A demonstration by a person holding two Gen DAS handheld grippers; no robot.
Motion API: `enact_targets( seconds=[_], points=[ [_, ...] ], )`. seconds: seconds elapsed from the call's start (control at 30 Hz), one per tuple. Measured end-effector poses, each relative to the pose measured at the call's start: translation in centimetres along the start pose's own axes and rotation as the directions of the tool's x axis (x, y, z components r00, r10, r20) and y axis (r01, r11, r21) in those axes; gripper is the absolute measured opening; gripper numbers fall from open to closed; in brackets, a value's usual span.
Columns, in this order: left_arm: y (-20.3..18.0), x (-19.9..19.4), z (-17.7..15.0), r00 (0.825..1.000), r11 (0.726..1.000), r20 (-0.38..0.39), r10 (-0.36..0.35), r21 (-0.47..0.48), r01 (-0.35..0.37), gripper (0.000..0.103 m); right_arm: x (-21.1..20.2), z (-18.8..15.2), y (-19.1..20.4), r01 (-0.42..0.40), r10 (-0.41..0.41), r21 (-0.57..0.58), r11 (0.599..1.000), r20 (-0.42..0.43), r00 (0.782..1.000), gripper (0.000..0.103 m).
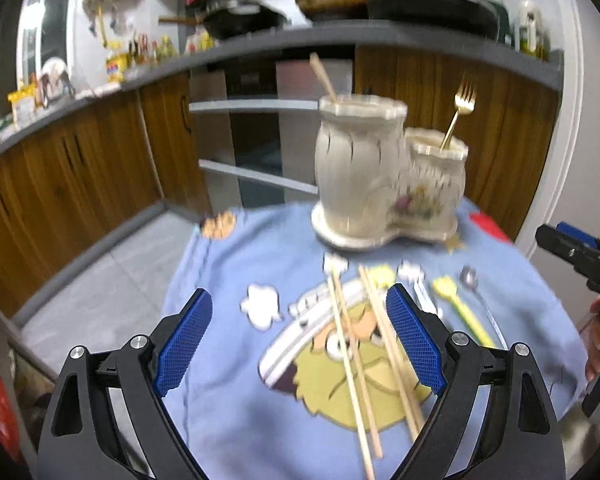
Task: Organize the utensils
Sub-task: 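Move both grippers back from the holder toward the loose utensils, then close the left gripper on another wooden chopstick and lift it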
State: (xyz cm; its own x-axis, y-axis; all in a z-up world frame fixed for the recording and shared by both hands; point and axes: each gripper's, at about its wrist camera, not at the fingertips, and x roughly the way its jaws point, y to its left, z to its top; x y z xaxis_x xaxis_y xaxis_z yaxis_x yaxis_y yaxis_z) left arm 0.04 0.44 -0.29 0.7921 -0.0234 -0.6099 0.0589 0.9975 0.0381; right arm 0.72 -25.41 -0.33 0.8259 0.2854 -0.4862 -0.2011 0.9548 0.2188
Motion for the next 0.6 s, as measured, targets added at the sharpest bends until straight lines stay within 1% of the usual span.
enact_targets(
  seconds=[0.07,0.13,0.17,0.2,0.23,0.27,0.3,0.33,0.4,0.5,0.6],
  points=[
    [0.1,0.9,-0.5,0.998,1.0,-0.064,-0.028,-0.01,0.028,0.088,0.2,-0.2,-0.2,-0.004,0.004,0.006,1.0,-0.015,1.0,0.098],
    [-0.1,1.6,-1.0,0.992,1.0,-0.122,-0.03,0.001,0.03,0.078,0.3,-0.3,-0.4,-0.009,0.009,0.013,1.0,-0.021,1.0,0.098],
    [-0.2,1.9,-1.1,0.99,1.0,-0.136,-0.028,0.005,0.029,0.073,0.3,-0.3,-0.5,-0.009,0.01,0.014,1.0,-0.023,1.0,0.098],
    [-0.3,2.3,-1.3,0.986,0.999,-0.164,-0.03,0.009,0.032,0.06,0.4,-0.2,-0.6,-0.01,0.011,0.014,1.0,-0.024,1.0,0.098],
    [-0.3,2.6,-1.4,0.98,0.999,-0.193,-0.039,0.009,0.041,0.049,0.5,-0.2,-0.7,-0.01,0.011,0.014,1.0,-0.025,1.0,0.098],
    [-0.4,2.9,-1.6,0.974,0.998,-0.22,-0.057,0.008,0.06,0.045,0.5,-0.2,-0.7,-0.011,0.011,0.015,1.0,-0.026,1.0,0.098],
    [-0.5,3.0,-1.6,0.97,0.997,-0.235,-0.067,0.009,0.072,0.036,0.6,-0.2,-0.7,-0.014,0.014,0.017,1.0,-0.028,1.0,0.098],
    [-0.7,3.1,-1.6,0.965,0.997,-0.25,-0.075,0.015,0.082,0.031,0.7,-0.2,-0.8,-0.018,0.019,0.018,1.0,-0.032,0.999,0.098],
    [-1.1,3.2,-1.6,0.957,0.995,-0.279,-0.084,0.03,0.096,0.028,0.9,-0.2,-0.9,-0.024,0.025,0.016,1.0,-0.041,0.999,0.098],
    [-1.5,3.7,-1.5,0.938,0.991,-0.327,-0.113,0.026,0.129,0.021,1.0,-0.1,-0.9,-0.035,0.036,0.013,0.999,-0.048,0.998,0.098],
    [-2.2,4.3,-1.6,0.929,0.991,-0.358,-0.092,0.055,0.12,0.017,1.1,0.1,-1.0,-0.046,0.046,0.013,0.999,-0.047,0.998,0.098]
  ],
)
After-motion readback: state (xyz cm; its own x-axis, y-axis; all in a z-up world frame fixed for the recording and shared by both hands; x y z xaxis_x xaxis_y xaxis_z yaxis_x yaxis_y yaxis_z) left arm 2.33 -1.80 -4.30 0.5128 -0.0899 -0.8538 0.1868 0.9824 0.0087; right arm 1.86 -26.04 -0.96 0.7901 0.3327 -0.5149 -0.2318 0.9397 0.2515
